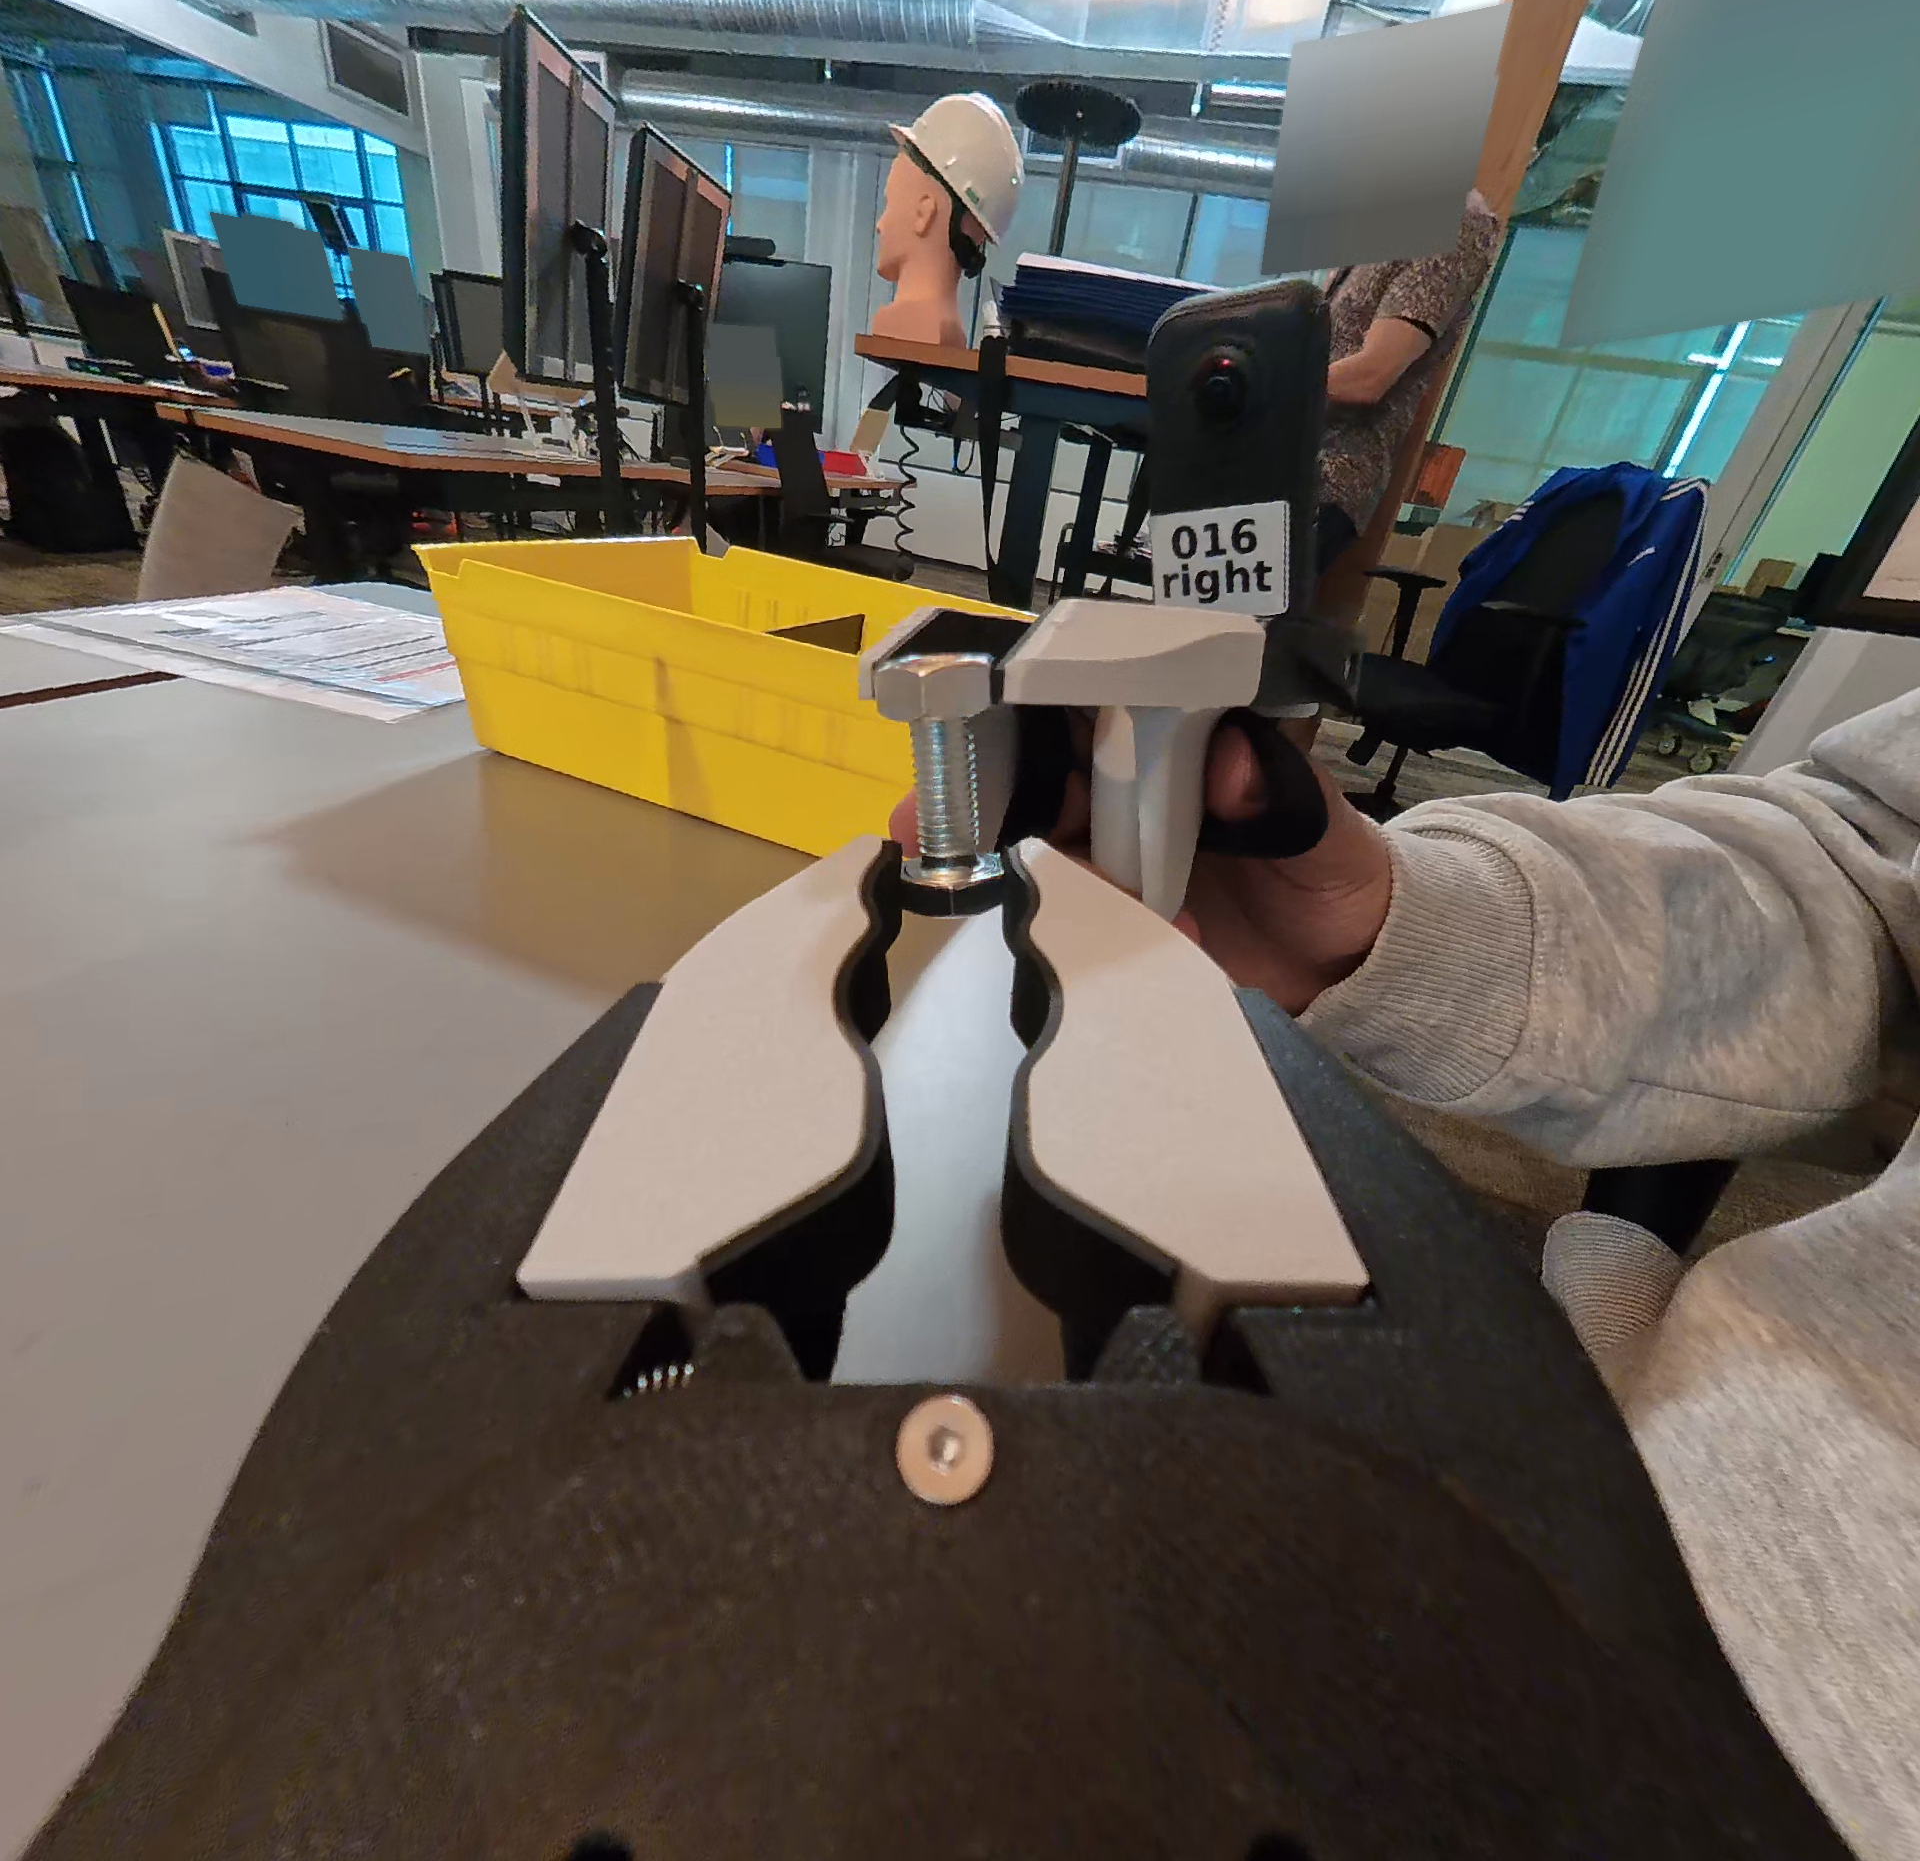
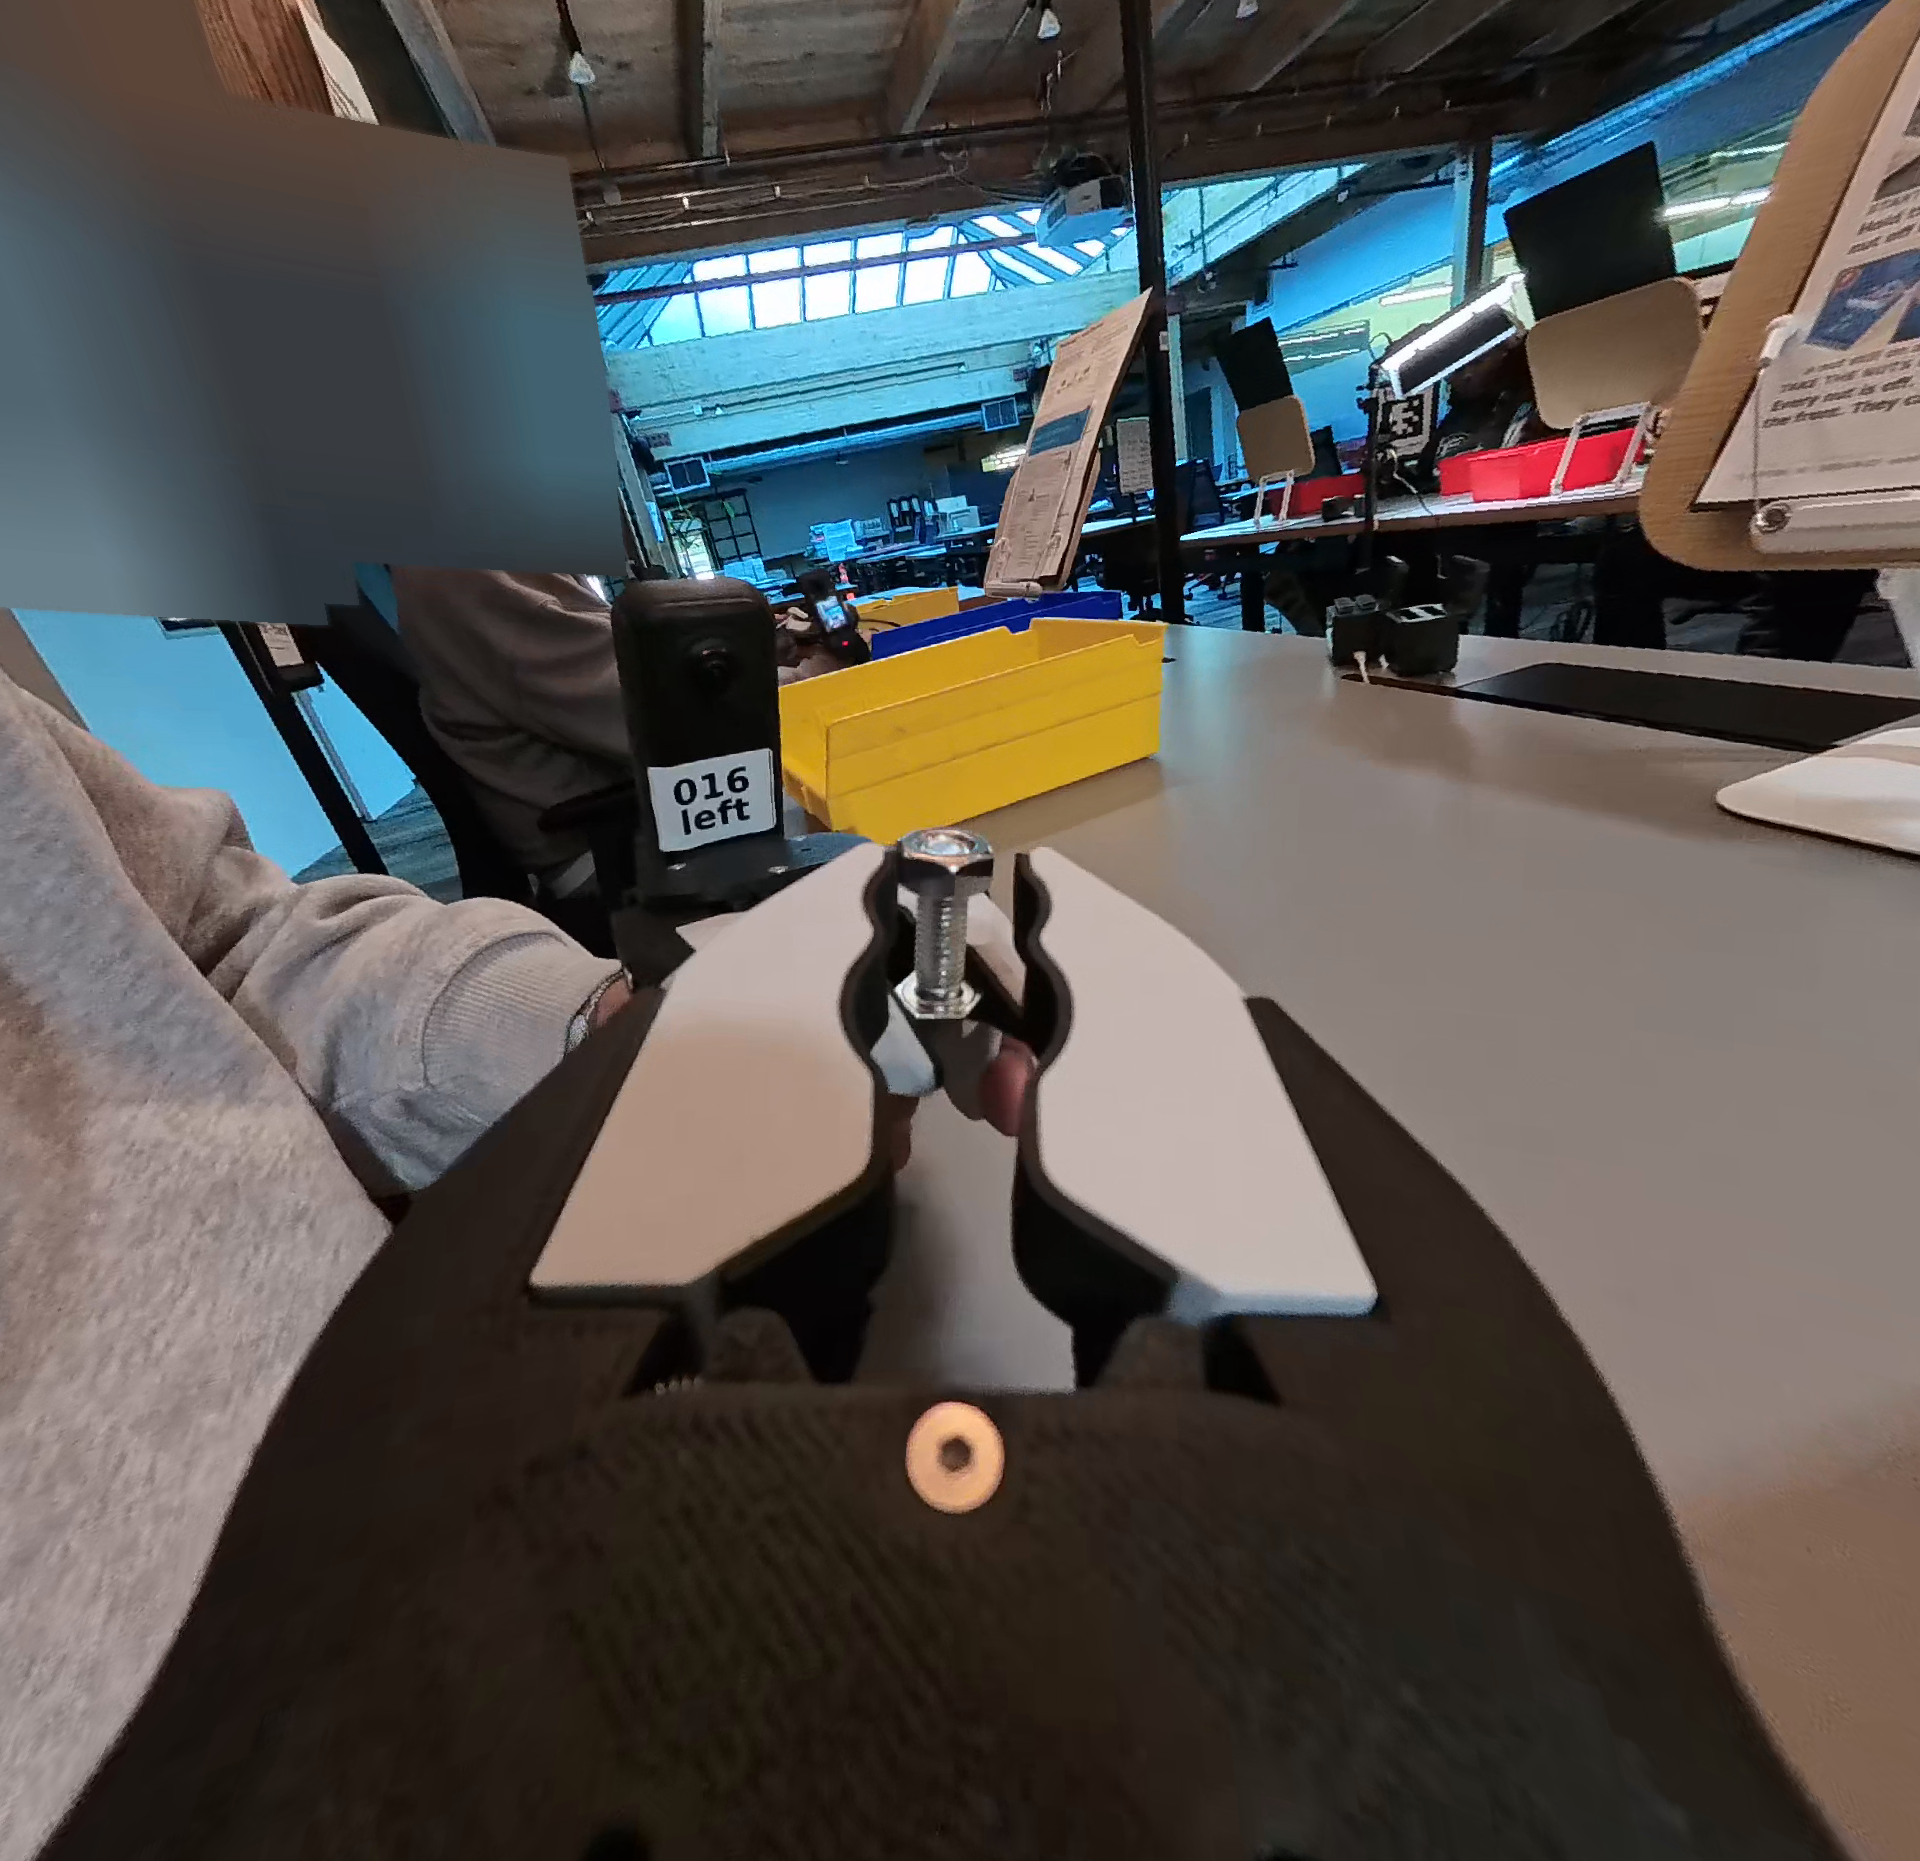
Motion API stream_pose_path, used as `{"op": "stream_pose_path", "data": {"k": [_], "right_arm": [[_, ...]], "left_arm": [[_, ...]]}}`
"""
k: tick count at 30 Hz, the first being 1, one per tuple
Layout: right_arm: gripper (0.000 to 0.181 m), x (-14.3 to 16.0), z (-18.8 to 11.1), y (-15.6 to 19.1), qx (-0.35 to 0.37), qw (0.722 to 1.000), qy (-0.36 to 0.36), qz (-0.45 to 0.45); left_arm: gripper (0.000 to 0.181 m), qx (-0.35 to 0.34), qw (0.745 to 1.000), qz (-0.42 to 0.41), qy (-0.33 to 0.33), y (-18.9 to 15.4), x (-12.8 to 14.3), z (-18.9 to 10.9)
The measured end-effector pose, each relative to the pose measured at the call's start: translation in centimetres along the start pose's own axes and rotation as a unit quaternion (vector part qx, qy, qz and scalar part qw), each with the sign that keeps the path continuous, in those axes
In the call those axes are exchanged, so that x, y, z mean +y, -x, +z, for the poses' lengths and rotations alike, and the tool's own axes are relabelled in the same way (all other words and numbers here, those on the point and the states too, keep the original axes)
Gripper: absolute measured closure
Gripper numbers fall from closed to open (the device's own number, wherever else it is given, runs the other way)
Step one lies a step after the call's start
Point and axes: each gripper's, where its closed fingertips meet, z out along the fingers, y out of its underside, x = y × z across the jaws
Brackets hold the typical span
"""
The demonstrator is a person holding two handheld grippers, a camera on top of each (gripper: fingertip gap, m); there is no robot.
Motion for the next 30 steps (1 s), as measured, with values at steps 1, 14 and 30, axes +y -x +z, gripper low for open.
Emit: {"op": "stream_pose_path", "data": {"k": [1,14,30], "right_arm": [[0.161,0.0,0.0,0.0,-0.001,1.000,-0.001,0.003],[0.162,-0.3,-0.2,-0.3,-0.003,1.000,-0.010,0.021],[0.162,-0.6,-0.6,-0.8,0.008,0.999,-0.021,0.036]], "left_arm": [[0.162,0.000,1.000,0.000,-0.001,0.0,-0.1,0.0],[0.162,0.002,1.000,-0.004,-0.008,0.0,-0.3,-0.1],[0.162,-0.001,1.000,-0.005,-0.009,0.1,-0.3,-0.1]]}}
